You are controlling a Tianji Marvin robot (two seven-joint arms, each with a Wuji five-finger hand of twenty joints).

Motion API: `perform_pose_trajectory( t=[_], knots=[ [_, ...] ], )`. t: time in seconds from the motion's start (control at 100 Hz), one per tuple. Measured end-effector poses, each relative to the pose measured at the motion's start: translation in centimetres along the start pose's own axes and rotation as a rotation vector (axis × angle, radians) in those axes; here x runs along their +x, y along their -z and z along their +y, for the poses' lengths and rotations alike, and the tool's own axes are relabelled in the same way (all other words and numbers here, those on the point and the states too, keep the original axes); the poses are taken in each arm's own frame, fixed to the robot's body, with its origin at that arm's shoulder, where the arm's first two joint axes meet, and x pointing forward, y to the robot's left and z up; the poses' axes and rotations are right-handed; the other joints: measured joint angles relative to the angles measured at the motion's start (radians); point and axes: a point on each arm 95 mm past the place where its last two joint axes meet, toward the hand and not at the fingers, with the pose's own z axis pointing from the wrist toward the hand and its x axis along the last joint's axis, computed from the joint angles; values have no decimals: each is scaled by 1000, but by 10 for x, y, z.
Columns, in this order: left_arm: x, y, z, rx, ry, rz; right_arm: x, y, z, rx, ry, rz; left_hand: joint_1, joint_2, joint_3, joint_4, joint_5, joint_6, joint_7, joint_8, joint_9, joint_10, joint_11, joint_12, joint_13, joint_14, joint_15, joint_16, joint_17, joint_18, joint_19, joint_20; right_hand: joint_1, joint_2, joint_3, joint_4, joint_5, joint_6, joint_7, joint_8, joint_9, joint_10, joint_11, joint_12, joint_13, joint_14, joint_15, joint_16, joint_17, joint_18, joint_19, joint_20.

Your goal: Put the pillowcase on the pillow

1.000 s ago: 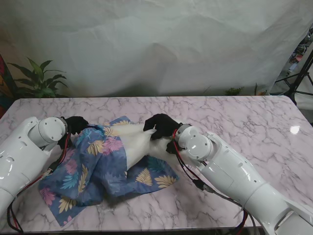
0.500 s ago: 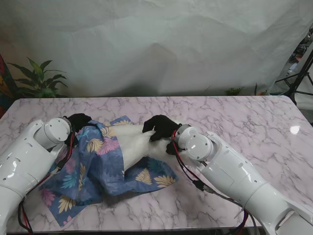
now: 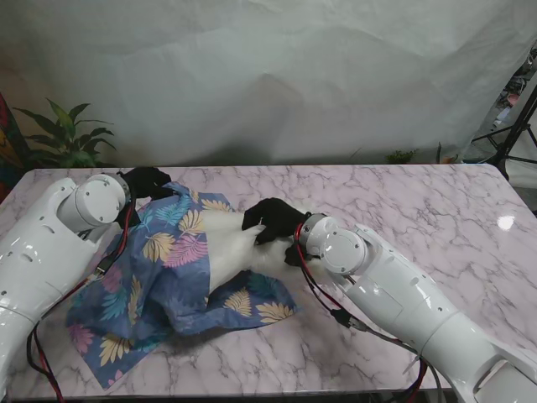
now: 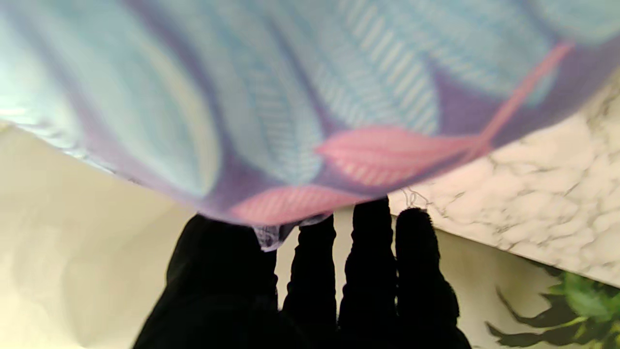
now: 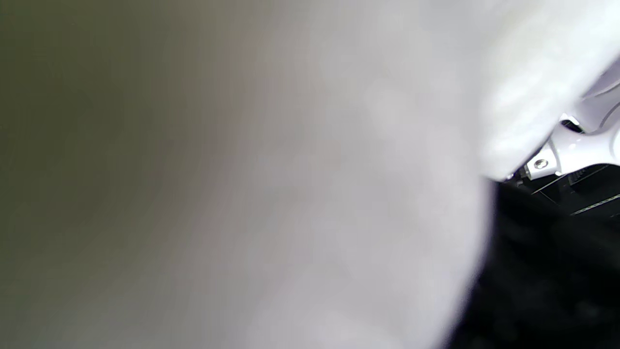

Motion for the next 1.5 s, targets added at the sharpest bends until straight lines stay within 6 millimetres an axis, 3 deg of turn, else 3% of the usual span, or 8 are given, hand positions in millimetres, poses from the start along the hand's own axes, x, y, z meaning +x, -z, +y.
perform_pose_trajectory(
  t=[0.21, 0.51, 0.92, 1.04, 1.14, 1.2, 1.33, 1.5],
  knots=[
    [23, -5, -5, -11, -103, 87, 0, 0, -2, 27, -5, 28, 0, -10, 0, 0, 23, -7, -18, -2, 12, -2, 0, -12, 1, -3, 0, -1, -1, -1, 0, 0, 0, 1, -1, 0, 0, 0, 0, 0, 0, 0, 0, 0, 0, 0, 0, 0, 0, 0, -6, 0],
    [49, -15, 13, -65, -200, 200, -1, -3, -3, 35, -12, 32, -1, -22, 0, 0, 35, -11, -30, -26, 24, -15, -1, -24, 14, -25, -9, -13, -2, -4, 0, 0, 0, 1, -1, 0, -1, 0, 8, 0, 0, 0, 1, 1, 0, 0, 0, 0, 0, 0, -6, 0],
    [76, -34, 36, -53, -104, 250, -2, -7, -5, 29, -35, 39, -2, -22, 10, 0, 35, -11, -30, -41, 25, -25, -1, -26, 15, -26, -11, -13, -4, -4, 0, 0, 0, 1, -1, 0, -1, 0, 8, 0, 0, 0, 2, 1, 1, 0, 0, 17, 0, 0, -6, 0],
    [81, -33, 40, -95, -95, 262, -5, -7, -2, 17, -20, -40, -32, -19, 11, 11, 35, -7, -67, -83, 22, -25, -28, -42, 14, -28, -44, -28, -27, -3, -28, 0, 0, 1, -1, 0, -1, 0, 17, 0, 0, -1, 2, 1, 1, 0, 0, 17, 0, 0, -8, 0],
    [85, -27, 37, -116, -81, 259, -6, -6, 1, -2, -6, -131, -117, 23, 25, 12, -49, 55, -239, -105, -22, -22, -76, -69, -41, -30, -93, -48, -71, -2, -92, 0, 0, 1, -1, 0, -1, -7, 23, 0, 0, -3, 2, 1, 1, -1, 0, 17, 0, 0, -8, 0],
    [86, -20, 31, -93, -57, 250, -7, -6, 2, -6, -3, -159, -184, 83, 17, 12, -105, 87, -356, -119, -77, -3, -111, -81, -92, -26, -127, -68, -97, -2, -129, 0, 0, 1, -1, 0, -1, -7, 24, 0, 0, -3, 2, 1, 1, -2, 0, 17, 0, -1, -8, 0],
    [88, -1, 18, -44, 5, 228, -12, -6, 4, -1, -4, -216, -293, 111, 28, 13, -227, 136, -550, -175, -218, 44, -202, -123, -229, -3, -221, -131, -166, 2, -266, -2, 0, 1, -1, 0, -1, -7, 24, 0, 0, -3, 2, 1, 1, -2, 0, 17, 0, -1, -8, 0],
    [88, 26, -2, 18, 105, 254, -20, -8, 6, 20, 13, -256, -344, 122, 26, 14, -253, 147, -630, -185, -266, 62, -256, -141, -268, 2, -271, -153, -185, 14, -376, -12, 0, 1, -1, 0, -1, -7, 24, 0, 0, -3, 2, 1, 1, -2, 0, 17, 0, -1, -8, 0]
  ],
)
